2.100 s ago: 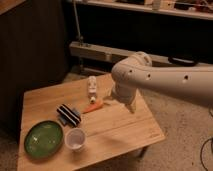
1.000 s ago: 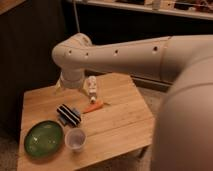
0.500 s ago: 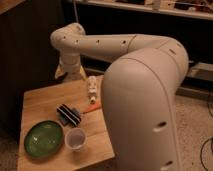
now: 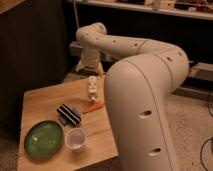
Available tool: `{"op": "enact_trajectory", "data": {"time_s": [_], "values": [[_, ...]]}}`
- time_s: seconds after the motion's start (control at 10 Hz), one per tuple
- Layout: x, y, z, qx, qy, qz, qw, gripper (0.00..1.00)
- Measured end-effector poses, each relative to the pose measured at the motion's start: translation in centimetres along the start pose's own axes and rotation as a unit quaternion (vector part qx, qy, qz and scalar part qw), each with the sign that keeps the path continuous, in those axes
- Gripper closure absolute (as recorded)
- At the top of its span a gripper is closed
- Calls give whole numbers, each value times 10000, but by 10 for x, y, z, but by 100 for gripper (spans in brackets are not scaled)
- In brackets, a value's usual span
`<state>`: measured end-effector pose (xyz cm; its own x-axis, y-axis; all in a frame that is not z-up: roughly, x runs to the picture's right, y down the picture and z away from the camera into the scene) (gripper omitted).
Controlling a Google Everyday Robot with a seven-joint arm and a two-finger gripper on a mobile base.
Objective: Move the arm in a circular motion
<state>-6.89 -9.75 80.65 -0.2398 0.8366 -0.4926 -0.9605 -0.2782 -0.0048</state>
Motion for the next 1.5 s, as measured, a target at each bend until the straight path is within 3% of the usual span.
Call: {"op": "enact_trajectory", "data": {"time_s": [0.4, 0.6, 0.7, 0.8, 1.1, 1.3, 1.5], "values": [[17, -109, -11, 316, -176, 621, 9974, 20], [41, -147, -18, 368, -167, 802, 9960, 20], [67, -178, -23, 353, -104, 920, 9951, 20], [86, -193, -26, 316, -30, 966, 9948, 20], [159, -216, -42, 243, 243, 766, 9965, 20], [181, -209, -50, 201, 368, 429, 9982, 20], [194, -182, -56, 73, 467, -133, 9988, 20]]}}
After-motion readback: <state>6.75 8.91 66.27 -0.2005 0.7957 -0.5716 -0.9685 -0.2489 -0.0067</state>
